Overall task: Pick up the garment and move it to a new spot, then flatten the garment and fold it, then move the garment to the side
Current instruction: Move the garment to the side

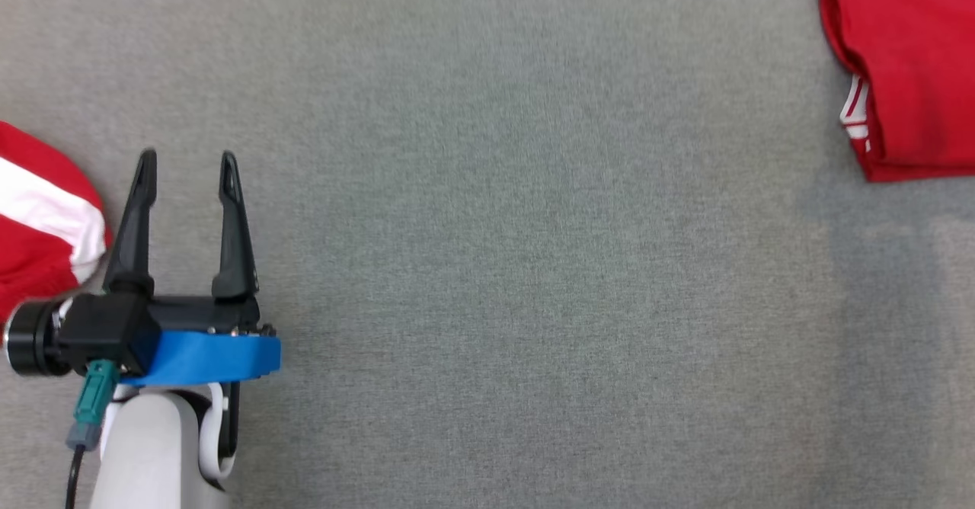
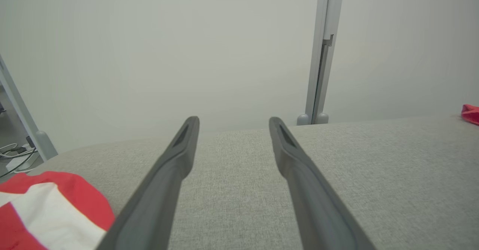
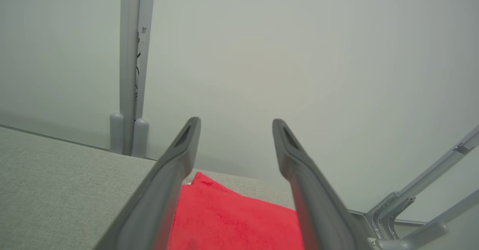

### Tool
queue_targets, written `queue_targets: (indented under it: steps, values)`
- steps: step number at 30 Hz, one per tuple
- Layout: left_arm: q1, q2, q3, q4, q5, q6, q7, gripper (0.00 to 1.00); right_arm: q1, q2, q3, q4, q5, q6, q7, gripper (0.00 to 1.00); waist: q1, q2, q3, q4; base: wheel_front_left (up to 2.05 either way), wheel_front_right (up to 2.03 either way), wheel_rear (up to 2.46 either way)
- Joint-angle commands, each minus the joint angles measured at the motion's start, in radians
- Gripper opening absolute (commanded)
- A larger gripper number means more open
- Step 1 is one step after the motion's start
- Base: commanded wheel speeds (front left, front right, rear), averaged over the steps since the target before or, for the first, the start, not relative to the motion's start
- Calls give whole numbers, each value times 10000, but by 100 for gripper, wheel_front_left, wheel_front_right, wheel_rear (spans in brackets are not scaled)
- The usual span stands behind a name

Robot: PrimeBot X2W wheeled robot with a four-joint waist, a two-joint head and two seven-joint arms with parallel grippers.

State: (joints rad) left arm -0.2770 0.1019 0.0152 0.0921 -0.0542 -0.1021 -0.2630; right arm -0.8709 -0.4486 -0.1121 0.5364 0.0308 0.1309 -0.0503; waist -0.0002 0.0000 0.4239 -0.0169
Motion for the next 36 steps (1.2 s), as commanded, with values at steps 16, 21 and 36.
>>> queue_targets:
  steps: [16,21,36]
  values:
    - [2044,-102,484,397,-108,232,-24,100,3220,2042,1922,-544,976,-3,-1717,100,2,0,-2620,163,0,0,0]
    - [2391,-154,438,474,-80,261,-22,100,4528,2473,1582,-1170,1177,-3,-1830,100,2,0,-3023,221,0,0,0]
    - [2964,-251,174,624,-20,255,-23,100,8104,3891,453,-4434,724,-1,-852,100,2,0,-3780,288,0,0,0]
